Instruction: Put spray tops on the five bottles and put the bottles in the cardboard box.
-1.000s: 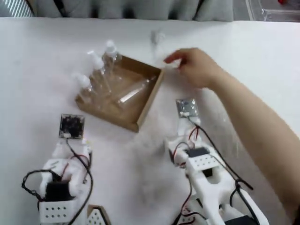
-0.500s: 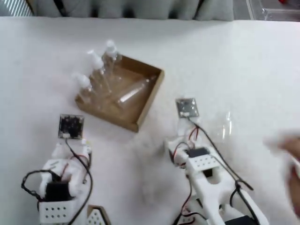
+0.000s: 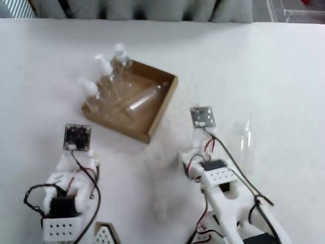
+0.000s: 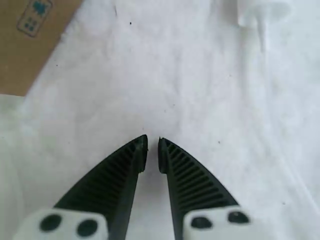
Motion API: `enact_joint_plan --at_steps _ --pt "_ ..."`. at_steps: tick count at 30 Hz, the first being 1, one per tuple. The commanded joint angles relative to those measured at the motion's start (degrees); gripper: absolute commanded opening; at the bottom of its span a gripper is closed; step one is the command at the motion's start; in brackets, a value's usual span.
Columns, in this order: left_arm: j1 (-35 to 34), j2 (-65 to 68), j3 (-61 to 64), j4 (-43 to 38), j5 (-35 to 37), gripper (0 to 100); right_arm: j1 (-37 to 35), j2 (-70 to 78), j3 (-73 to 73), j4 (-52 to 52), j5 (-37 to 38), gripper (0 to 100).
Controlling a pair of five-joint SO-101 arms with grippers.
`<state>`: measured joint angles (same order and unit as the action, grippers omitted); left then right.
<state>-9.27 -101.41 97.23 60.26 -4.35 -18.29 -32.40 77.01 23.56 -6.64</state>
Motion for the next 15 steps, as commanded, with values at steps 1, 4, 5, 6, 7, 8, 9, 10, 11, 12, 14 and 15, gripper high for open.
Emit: enact_joint_plan --at_steps 1,4,5,6,7,8,9,10,11,12,14,15 --pt "-0.9 0.0 -0.2 0.2 -0.5 2 -0.7 -1.2 -0.2 -0.8 -0.4 2.1" --pt "-1.0 0.0 -0.2 0.4 -0.5 2 -0.7 -1.2 -0.2 -0.8 -0.4 2.1" --pt "-1.3 0.0 -0.2 0.5 -0.5 2 -0.7 -1.2 -0.2 -0.8 -0.4 2.1" --pt "-2.5 0.0 -0.2 0.6 -0.6 2 -0.7 -1.2 -0.2 -0.8 -0.4 2.1" --pt "-4.3 0.0 -0.2 0.6 -0.5 2 -0.7 -1.2 -0.2 -0.8 -0.4 2.1" --pt "-5.9 0.0 -0.2 0.6 -0.4 2 -0.7 -1.2 -0.2 -0.8 -0.4 2.1" --pt "-6.6 0.0 -0.2 0.6 -0.3 2 -0.7 -1.2 -0.2 -0.8 -0.4 2.1" --pt "-6.5 0.0 -0.2 0.6 -0.3 2 -0.8 -1.2 -0.2 -0.8 -0.4 2.1" --pt "-5.8 0.0 -0.2 0.6 -0.3 2 -0.9 -1.2 -0.2 -0.8 -0.2 2.1" --pt "-5.1 0.0 -0.2 0.6 -0.3 2 -1.2 -1.2 -0.2 -0.8 -0.1 2.1" --pt "-3.8 0.0 -0.2 0.6 -0.3 2 -2.4 -1.2 -0.2 -0.7 0.0 2.1" --pt "-3.3 0.0 -0.2 0.6 -0.3 2 -2.4 -1.2 -0.2 -0.4 0.0 2.1"
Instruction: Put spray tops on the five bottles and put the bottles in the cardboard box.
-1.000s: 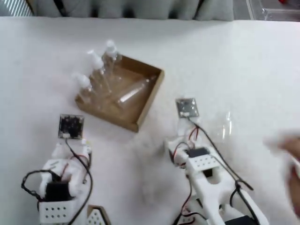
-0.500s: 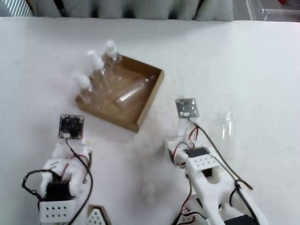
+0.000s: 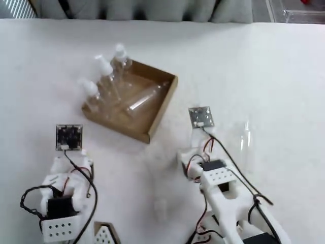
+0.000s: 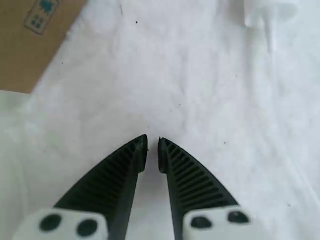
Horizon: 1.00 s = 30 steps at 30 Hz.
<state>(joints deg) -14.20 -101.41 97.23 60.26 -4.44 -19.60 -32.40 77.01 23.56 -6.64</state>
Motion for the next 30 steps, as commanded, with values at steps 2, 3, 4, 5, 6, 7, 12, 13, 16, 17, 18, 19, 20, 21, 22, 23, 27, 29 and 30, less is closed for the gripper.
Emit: enact_joint_plan --at_steps 2,3,4,5,6,7,12,13,16,17,18,19,20,21,22,23,27,29,30 --pt "2.0 0.0 -0.2 0.6 -0.3 2 -0.8 -1.2 -0.2 0.4 0.0 2.1" --pt "1.9 0.0 -0.2 0.7 -0.4 2 -0.7 -1.3 -0.3 1.3 0.0 2.1" --pt "1.8 0.0 -0.2 0.7 -0.4 2 -0.6 -1.4 -0.4 2.0 0.0 2.1" --pt "1.8 0.0 -0.2 0.7 -0.4 2 0.0 -1.9 -0.4 2.7 0.0 2.1" --pt "1.8 0.0 -0.2 0.7 -0.4 2 1.3 -2.8 -0.2 3.6 0.0 2.2" --pt "1.7 0.0 -0.2 0.7 -0.4 2 2.5 -3.8 0.0 3.9 0.1 2.2" --pt "1.7 0.0 -0.2 0.6 -0.4 2 5.7 -11.9 0.2 4.9 0.1 1.6" --pt "1.4 0.0 -0.2 0.7 -0.4 2 5.7 -14.3 0.2 5.8 0.1 1.6" --pt "-1.7 0.0 -0.1 0.7 -0.3 2 5.3 -21.7 0.1 7.7 0.2 1.6" --pt "-1.6 0.0 -0.1 0.7 -0.2 2 5.1 -24.2 0.0 8.1 0.6 1.6" --pt "-1.2 0.0 -0.1 0.7 -0.2 2 5.1 -26.8 -0.2 8.7 2.3 1.9" --pt "-0.8 0.0 -0.1 0.7 -0.2 2 5.1 -29.3 -0.4 9.6 5.0 1.9" --pt "-0.7 0.0 -0.1 0.7 -0.2 2 5.1 -31.7 -0.8 10.3 8.3 1.9" --pt "-0.9 0.0 -0.1 0.7 -0.2 2 5.1 -33.6 -1.3 11.0 11.6 1.8" --pt "-1.0 0.0 -0.1 0.7 -0.2 2 5.1 -35.6 -1.3 11.1 14.3 1.9" --pt "-1.0 0.0 -0.1 0.7 -0.2 2 5.2 -37.0 -1.2 10.8 16.3 2.0" --pt "-1.0 0.0 -0.1 0.7 -0.2 2 6.1 -38.5 -4.4 10.8 17.3 2.1" --pt "-1.0 0.0 -0.1 0.7 -0.2 2 7.5 -37.7 -7.2 11.6 17.2 2.1" --pt "-1.0 0.0 -0.1 0.7 -0.3 2 8.1 -36.5 -8.8 11.6 17.1 2.1"
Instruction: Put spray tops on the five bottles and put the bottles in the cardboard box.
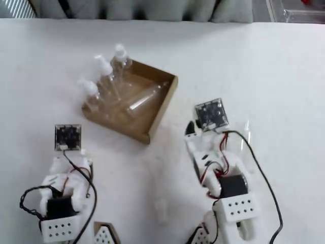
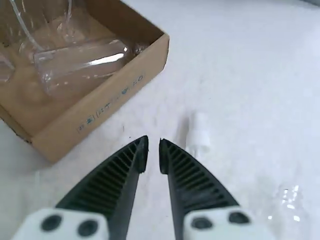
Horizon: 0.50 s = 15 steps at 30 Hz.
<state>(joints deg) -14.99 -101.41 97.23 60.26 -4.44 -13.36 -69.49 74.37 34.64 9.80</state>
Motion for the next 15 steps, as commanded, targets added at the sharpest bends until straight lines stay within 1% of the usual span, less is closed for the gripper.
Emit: enact_joint_plan --at_steps 1,4,9,15 --pt "-0.2 0.0 -0.1 0.7 -0.4 2 2.3 2.2 -7.7 1.1 0.7 2.1" --pt "-0.3 0.0 -0.1 0.7 -0.4 2 3.1 10.7 -13.5 3.7 0.7 2.2" --pt "-0.3 0.0 -0.1 0.7 -0.4 2 3.6 28.9 -26.9 13.1 1.0 2.2" --pt "-0.4 0.0 -0.1 0.7 -0.5 2 3.9 45.2 -42.5 23.0 1.1 2.7"
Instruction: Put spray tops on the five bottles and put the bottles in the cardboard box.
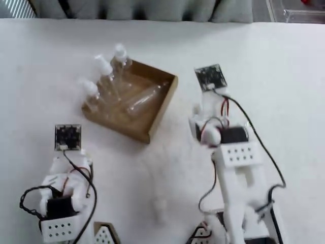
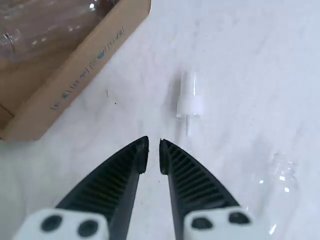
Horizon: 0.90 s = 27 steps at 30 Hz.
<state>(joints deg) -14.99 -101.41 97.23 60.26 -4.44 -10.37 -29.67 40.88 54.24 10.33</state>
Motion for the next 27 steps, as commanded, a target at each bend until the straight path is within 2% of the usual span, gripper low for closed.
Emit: enact_joint_plan --at_steps 1,5,9,16,27 --pt "-0.4 0.0 -0.1 0.7 -0.5 2 1.0 7.4 -11.1 4.4 0.6 4.3" --pt "-0.4 0.0 -0.1 0.7 -0.5 2 1.1 14.3 -17.1 7.9 3.8 12.6" --pt "-0.4 0.0 -0.1 0.7 -0.5 2 1.1 20.1 -19.7 7.2 7.1 10.8" --pt "-0.4 0.0 -0.1 0.7 -0.5 2 1.1 28.5 -20.7 1.5 7.6 17.6" --pt "-0.3 0.0 -0.1 0.7 -0.5 2 2.9 42.4 -31.9 2.6 9.9 17.6"
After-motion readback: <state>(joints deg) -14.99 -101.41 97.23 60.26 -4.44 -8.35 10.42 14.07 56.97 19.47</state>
